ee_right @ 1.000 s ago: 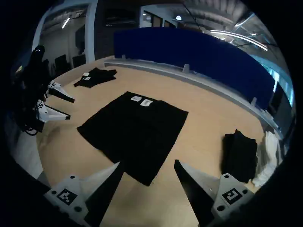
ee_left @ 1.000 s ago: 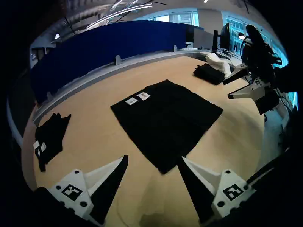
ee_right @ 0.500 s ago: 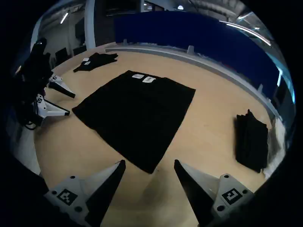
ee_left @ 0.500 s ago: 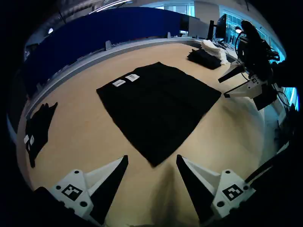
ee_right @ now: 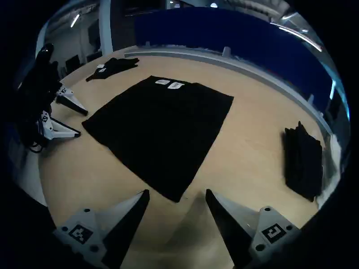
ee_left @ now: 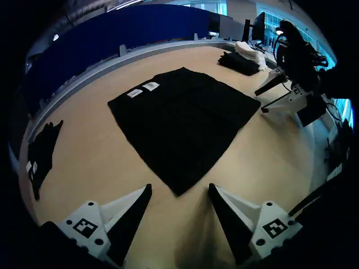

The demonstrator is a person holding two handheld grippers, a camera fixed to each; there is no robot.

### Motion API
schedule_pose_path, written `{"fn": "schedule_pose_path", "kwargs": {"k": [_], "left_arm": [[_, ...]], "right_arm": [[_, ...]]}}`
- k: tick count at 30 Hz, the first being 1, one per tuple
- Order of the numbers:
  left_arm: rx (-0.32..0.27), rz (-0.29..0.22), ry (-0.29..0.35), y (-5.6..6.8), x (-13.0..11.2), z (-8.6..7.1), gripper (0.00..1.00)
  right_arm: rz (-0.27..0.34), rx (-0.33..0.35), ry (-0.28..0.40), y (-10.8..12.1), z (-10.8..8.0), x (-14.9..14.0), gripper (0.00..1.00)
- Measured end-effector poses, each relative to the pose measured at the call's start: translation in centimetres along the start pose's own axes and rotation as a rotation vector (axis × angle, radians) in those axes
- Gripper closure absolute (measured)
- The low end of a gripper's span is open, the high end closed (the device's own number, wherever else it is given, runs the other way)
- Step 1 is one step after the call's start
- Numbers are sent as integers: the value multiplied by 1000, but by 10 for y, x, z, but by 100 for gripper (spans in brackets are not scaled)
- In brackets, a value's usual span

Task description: Fold towel

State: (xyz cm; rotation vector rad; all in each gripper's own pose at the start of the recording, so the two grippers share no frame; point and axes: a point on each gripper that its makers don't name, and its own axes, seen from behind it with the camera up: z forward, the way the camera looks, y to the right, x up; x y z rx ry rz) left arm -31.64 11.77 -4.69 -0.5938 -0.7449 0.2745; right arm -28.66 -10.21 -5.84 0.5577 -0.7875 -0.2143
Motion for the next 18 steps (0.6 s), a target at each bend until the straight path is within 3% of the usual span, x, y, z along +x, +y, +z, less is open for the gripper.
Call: {"fn": "schedule_pose_path", "kwargs": {"k": [9,18], "left_arm": [[-17,-6,-8,1,0,1,17],[-18,-7,-14,2,0,1,22]], "right_arm": [[4,9,7,0,2,1,9],[7,-9,5,3,1,0,31]]}}
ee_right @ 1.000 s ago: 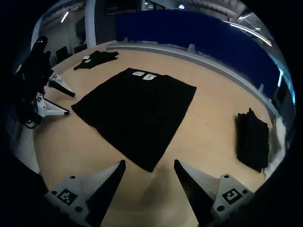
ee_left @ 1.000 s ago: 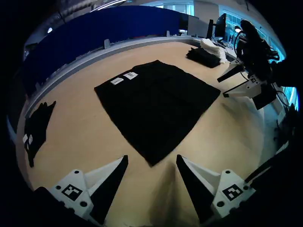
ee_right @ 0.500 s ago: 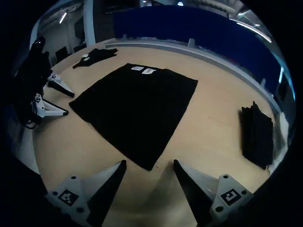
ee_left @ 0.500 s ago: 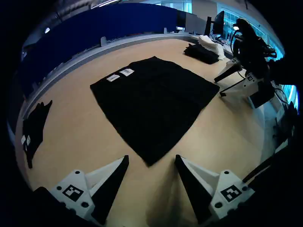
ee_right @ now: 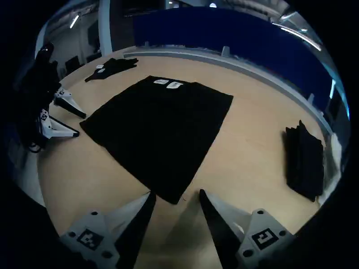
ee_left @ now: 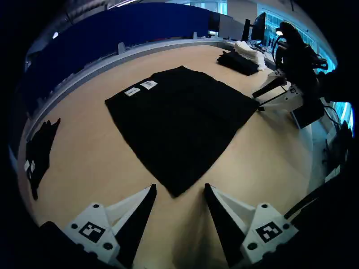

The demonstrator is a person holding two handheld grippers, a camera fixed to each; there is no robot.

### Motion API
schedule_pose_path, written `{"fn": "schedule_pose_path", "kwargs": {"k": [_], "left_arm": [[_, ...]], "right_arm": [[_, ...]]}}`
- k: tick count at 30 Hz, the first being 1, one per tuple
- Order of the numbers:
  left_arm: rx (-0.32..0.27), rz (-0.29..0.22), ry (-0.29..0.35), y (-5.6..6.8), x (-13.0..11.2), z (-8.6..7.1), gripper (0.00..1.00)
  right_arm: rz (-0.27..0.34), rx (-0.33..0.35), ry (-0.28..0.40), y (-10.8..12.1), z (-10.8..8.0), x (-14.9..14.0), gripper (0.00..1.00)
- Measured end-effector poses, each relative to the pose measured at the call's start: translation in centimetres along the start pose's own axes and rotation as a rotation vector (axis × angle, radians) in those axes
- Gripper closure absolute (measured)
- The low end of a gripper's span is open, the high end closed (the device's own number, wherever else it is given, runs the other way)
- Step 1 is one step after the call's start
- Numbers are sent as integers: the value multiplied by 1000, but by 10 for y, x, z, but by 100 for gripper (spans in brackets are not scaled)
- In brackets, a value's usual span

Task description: Fold towel

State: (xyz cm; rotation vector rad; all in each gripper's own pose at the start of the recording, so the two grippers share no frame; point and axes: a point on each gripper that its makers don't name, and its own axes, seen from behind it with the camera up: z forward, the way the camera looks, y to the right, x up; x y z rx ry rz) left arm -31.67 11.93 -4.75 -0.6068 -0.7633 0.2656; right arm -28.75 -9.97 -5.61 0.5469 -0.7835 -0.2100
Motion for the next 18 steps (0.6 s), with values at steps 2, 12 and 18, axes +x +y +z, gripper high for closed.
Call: {"fn": "schedule_pose_path", "kwargs": {"k": [2,12,18], "left_arm": [[-2,3,-1,1,0,1,24],[-1,4,-11,4,1,1,42],[3,3,-15,3,2,5,57]], "right_arm": [[1,0,-2,0,0,0,36],[-10,14,-12,-6,0,0,61],[-15,15,-18,-5,0,0,76]]}}
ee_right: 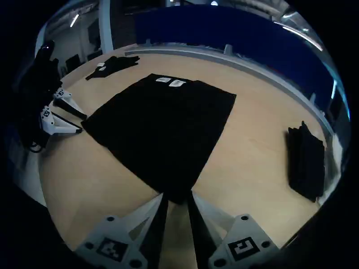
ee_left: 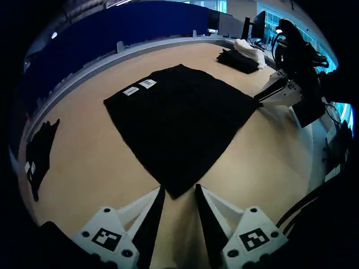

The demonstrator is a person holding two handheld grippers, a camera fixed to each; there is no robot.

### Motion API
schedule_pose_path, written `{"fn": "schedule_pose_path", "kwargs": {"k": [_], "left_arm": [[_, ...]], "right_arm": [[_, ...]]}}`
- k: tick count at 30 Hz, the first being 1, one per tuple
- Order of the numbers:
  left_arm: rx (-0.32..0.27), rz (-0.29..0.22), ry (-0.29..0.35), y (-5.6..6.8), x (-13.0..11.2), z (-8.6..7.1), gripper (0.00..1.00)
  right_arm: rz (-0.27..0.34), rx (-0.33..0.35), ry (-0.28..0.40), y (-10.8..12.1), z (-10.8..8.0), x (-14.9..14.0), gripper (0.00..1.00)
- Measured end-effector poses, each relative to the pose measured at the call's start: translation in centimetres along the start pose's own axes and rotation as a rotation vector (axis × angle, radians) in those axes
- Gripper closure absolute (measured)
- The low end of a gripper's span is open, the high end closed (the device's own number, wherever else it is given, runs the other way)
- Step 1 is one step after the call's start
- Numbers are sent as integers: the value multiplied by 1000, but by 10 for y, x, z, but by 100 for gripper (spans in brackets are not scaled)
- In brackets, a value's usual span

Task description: Fold towel

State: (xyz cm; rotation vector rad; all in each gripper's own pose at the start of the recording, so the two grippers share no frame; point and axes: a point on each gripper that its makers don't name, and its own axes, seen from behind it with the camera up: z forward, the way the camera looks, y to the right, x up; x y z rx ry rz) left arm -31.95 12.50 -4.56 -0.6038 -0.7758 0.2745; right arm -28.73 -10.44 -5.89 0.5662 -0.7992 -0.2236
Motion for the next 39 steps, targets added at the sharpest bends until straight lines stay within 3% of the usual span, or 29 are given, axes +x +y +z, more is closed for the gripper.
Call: {"fn": "schedule_pose_path", "kwargs": {"k": [8,21,30,39], "left_arm": [[37,-14,-2,-9,2,1,93],[50,-16,14,-9,12,-11,94],[71,-16,19,-10,30,-36,94],[83,20,-4,-8,41,-67,94]], "right_arm": [[-16,17,17,-3,1,4,86],[5,14,48,-2,-8,21,86],[5,12,79,-5,-29,43,86],[8,16,115,-13,-61,68,86]]}}
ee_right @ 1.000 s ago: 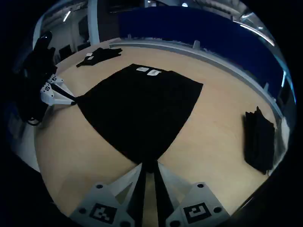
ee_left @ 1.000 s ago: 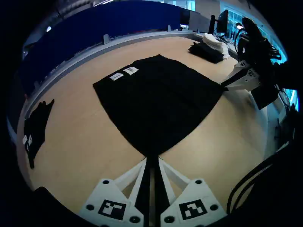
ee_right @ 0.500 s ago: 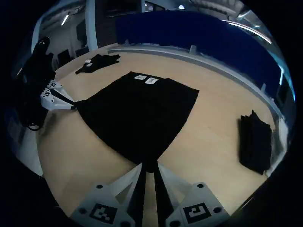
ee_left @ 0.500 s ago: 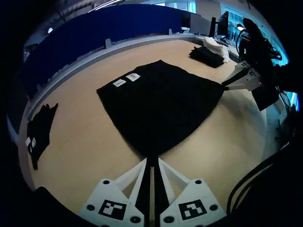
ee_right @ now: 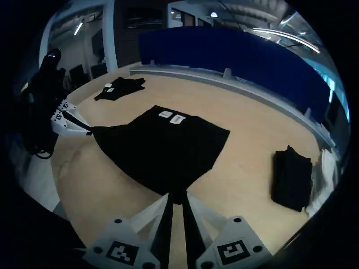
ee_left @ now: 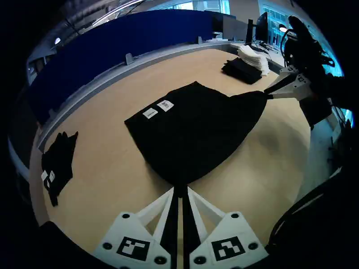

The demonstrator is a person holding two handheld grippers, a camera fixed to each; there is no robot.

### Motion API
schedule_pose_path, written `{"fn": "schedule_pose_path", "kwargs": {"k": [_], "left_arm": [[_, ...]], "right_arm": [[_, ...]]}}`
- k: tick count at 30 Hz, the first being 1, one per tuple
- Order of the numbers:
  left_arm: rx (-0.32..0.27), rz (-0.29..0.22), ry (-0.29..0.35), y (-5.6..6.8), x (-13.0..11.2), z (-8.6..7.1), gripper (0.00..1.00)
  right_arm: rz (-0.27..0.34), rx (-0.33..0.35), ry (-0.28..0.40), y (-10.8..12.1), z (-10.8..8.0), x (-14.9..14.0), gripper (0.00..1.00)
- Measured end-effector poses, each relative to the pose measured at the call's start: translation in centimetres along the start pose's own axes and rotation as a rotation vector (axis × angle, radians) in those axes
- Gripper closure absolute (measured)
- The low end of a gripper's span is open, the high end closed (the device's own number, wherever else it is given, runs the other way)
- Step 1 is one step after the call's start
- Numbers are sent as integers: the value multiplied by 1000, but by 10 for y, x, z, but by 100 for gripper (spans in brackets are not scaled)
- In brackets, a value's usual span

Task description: Fold towel

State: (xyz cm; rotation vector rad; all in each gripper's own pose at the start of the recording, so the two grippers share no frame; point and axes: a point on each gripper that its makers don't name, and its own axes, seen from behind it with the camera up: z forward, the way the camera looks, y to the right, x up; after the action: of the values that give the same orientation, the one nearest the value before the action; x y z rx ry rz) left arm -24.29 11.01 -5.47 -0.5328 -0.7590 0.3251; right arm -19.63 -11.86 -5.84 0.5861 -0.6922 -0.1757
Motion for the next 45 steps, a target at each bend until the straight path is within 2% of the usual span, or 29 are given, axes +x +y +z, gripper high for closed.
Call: {"fn": "schedule_pose_path", "kwargs": {"k": [3,12,18,24,33,39,45], "left_arm": [[-1,-1,3,2,7,-10,94],[-18,-55,24,9,33,-38,94],[-23,-54,26,10,36,-43,94],[-17,-45,21,10,37,-42,94],[-10,-78,9,3,47,-33,94],[-9,-94,3,-6,60,-19,94],[-1,-118,-23,-21,67,-3,94]], "right_arm": [[-1,-5,8,-2,-10,8,86],[11,-10,39,-5,-43,31,86],[-2,-4,28,-6,-51,31,86],[-9,-1,22,-6,-49,32,86],[9,2,17,0,-38,37,86],[15,-9,12,15,-21,47,86],[23,-23,15,36,0,59,86]]}}
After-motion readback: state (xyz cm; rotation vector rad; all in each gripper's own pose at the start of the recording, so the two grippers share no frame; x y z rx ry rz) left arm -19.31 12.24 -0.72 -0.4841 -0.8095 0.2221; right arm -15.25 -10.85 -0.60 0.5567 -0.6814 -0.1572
